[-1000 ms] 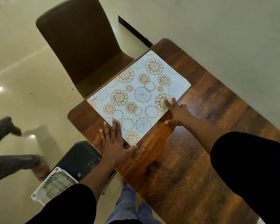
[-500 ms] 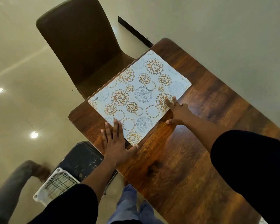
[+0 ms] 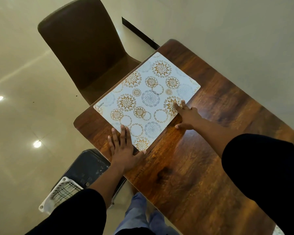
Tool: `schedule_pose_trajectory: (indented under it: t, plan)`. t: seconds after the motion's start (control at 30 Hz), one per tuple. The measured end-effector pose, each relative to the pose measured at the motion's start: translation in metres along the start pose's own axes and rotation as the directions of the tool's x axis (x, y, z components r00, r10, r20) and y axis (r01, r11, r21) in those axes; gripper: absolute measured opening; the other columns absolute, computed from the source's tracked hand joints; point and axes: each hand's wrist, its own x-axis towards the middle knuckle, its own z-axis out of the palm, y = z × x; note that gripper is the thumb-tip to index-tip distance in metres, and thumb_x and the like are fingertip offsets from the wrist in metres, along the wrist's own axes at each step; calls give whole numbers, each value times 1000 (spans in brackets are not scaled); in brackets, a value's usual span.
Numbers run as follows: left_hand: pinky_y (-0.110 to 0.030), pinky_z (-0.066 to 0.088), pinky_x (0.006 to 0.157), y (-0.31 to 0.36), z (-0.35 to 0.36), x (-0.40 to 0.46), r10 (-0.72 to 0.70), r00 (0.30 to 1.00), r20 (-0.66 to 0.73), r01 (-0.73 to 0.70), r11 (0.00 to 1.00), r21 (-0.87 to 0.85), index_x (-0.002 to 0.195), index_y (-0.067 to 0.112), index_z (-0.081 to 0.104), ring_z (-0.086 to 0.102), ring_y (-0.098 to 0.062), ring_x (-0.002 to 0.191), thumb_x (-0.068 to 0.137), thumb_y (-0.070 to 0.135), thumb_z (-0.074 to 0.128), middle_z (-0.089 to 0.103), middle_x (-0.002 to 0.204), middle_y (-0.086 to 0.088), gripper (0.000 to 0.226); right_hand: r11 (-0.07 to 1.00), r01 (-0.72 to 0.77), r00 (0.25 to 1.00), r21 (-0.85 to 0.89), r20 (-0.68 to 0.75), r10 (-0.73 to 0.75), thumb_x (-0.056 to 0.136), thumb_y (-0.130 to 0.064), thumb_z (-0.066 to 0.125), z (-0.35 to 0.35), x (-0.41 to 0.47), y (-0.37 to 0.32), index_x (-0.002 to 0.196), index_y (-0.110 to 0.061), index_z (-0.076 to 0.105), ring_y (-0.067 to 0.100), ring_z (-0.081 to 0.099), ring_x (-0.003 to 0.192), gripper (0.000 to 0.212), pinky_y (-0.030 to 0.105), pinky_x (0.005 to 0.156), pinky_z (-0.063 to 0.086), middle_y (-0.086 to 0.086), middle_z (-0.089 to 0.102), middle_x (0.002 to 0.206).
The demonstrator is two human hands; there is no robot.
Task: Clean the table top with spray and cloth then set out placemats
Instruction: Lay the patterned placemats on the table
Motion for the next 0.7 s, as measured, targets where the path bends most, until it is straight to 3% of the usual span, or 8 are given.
schedule_pose_trajectory:
  t: [0.23, 0.43, 0.7]
  plan:
    - [-61, -26, 124, 1, -2, 1, 1, 1000, 28, -1, 1000, -6, 161, 17, -36, -53, -35, 147, 91, 86, 33, -51, 164, 1, 120, 1000, -10, 1000, 3, 8, 10, 82, -61, 78, 3, 3, 0, 163, -38, -14, 56, 14, 152, 124, 61, 118, 34, 10, -16, 173]
    - [-60, -28, 123, 0, -1, 1, 8, 1000, 15, -8, 1000, -12, 162, 16, -34, -53, -36, 147, 96, 81, 45, -51, 165, 0, 122, 1000, -5, 1000, 7, 0, 5, 81, -61, 79, 3, 4, 1, 163, -38, -12, 55, 15, 153, 125, 61, 117, 35, 10, -13, 173]
    - [-61, -27, 123, 2, -2, 2, -11, 1000, 28, 11, 1000, 7, 161, 16, -36, -53, -36, 147, 92, 85, 35, -52, 163, 1, 121, 1000, -15, 1000, 12, -7, 15, 84, -56, 80, 3, 3, 0, 164, -38, -9, 57, 14, 151, 121, 59, 115, 39, 9, -13, 173]
